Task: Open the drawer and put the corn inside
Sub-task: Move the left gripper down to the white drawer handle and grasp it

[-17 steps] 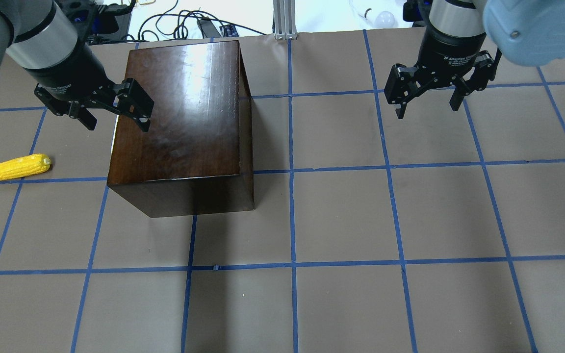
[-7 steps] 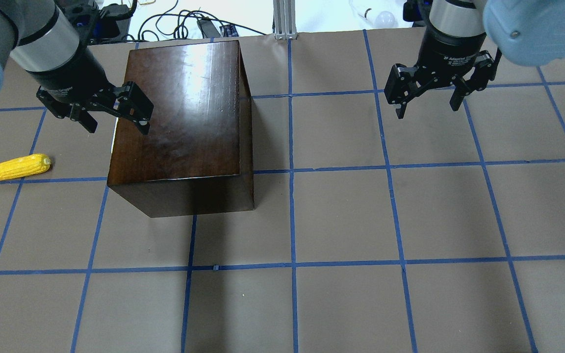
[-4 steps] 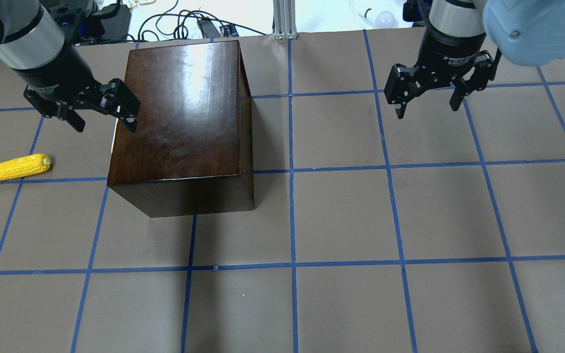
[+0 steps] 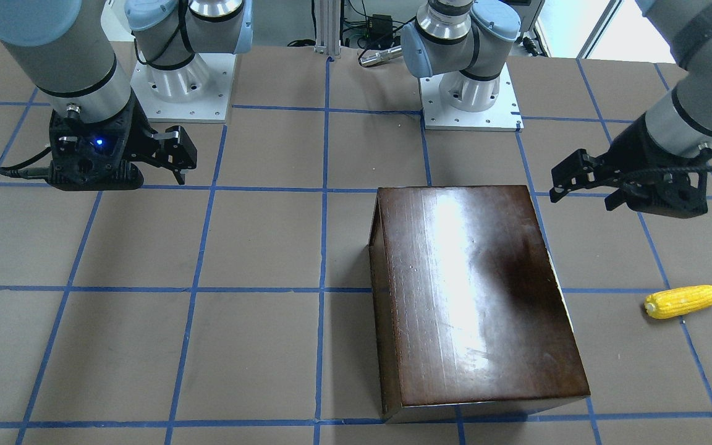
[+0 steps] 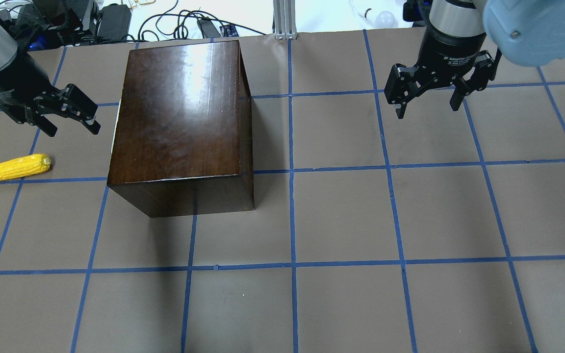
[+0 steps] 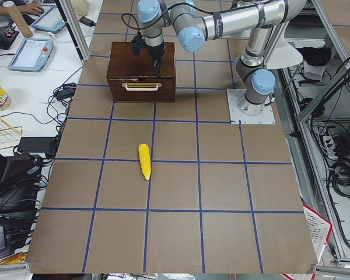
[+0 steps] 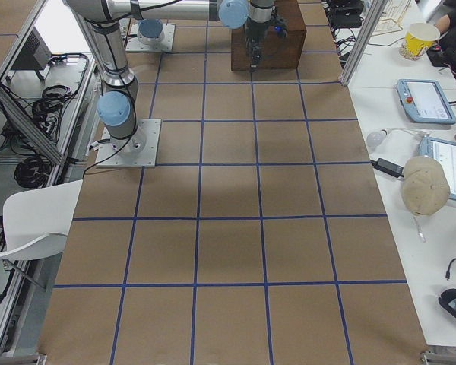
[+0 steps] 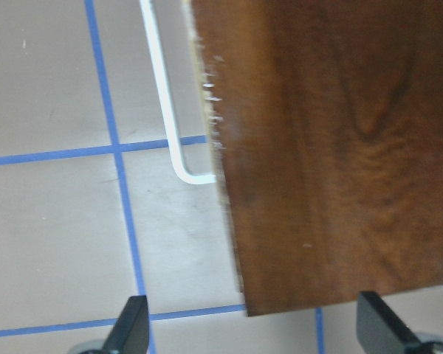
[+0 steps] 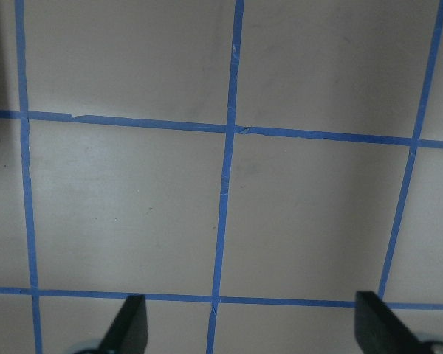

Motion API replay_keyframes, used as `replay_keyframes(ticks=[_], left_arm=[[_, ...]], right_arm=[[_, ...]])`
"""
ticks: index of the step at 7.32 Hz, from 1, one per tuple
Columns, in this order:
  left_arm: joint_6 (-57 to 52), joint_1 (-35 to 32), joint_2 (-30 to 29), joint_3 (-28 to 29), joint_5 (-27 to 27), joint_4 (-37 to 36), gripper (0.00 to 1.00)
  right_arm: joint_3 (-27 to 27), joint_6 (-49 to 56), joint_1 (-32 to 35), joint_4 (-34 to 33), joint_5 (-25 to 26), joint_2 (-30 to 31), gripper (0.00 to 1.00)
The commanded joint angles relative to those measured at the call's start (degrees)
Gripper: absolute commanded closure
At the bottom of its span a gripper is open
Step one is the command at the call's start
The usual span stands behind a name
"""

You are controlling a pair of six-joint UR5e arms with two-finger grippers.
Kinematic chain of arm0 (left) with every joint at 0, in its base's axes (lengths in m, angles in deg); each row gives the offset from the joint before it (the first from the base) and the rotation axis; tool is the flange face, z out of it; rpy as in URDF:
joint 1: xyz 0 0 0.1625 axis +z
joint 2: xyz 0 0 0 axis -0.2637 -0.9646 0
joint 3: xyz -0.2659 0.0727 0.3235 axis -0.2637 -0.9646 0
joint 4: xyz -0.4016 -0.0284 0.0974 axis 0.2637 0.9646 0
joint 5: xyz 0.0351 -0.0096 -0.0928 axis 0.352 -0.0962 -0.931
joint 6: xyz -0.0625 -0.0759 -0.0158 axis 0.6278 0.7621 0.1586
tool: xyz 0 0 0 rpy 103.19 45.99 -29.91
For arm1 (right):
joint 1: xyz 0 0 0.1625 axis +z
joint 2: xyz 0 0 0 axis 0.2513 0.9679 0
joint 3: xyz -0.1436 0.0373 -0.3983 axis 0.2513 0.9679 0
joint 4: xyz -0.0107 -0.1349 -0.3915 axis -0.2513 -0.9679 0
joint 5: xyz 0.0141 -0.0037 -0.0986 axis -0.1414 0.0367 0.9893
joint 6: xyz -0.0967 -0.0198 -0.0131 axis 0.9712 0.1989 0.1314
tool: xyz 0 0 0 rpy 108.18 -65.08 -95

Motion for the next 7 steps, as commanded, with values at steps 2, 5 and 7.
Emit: replay_keyframes(ticks=[2, 5, 7], left_arm=[[-2.8, 5.1, -6.4, 0.0, -5.9, -3.5, 0.00], [-2.7, 8.1, -10.2, -0.1, -12.1, -6.5, 0.00], [-0.2, 7.9, -13.0, -0.2, -16.4, -9.9, 0.00]], right_arm=[[0.0, 0.0, 0.0, 0.0, 0.0, 0.0, 0.00], [0.0, 0.0, 0.0, 0.0, 0.0, 0.0, 0.00], [0.0, 0.0, 0.0, 0.0, 0.0, 0.0, 0.00]])
